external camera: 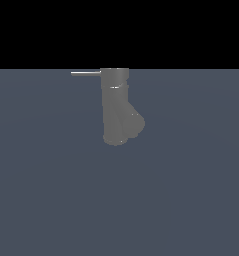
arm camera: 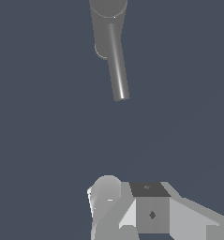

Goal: Turn on the faucet by rotating a designated handle.

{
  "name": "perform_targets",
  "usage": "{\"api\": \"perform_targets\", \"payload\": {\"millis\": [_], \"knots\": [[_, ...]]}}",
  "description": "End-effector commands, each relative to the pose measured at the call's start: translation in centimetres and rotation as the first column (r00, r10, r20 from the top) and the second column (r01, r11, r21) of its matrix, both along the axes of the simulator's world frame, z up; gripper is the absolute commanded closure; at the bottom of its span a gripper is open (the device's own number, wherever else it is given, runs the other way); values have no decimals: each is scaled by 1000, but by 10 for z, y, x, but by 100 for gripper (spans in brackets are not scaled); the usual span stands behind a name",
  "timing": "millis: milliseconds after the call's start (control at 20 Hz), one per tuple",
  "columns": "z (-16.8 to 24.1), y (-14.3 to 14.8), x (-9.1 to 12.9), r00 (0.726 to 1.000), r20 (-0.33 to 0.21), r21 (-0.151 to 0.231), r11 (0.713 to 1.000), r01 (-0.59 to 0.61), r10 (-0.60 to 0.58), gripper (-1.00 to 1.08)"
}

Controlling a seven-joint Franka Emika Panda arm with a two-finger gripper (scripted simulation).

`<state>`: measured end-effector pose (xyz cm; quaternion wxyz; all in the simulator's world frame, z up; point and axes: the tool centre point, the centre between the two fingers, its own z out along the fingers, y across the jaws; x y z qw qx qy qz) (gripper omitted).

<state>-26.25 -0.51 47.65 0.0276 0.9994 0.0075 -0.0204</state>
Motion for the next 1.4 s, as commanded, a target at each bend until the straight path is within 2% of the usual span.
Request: {"api": "perform_targets", "payload": {"millis": [0,500,800,1050,1350], "knots": [[0,0,0,1000,0,0,1000,0,0,108],[-2,15,1,1000,-23,-16,1000,-9,9,108],[-2,15,4,1000,-21,-11,1000,-1,0,108],[-2,18,14,999,-19,1,999,32,-32,108],[-3,23,38,994,-18,28,994,106,-106,108]]}}
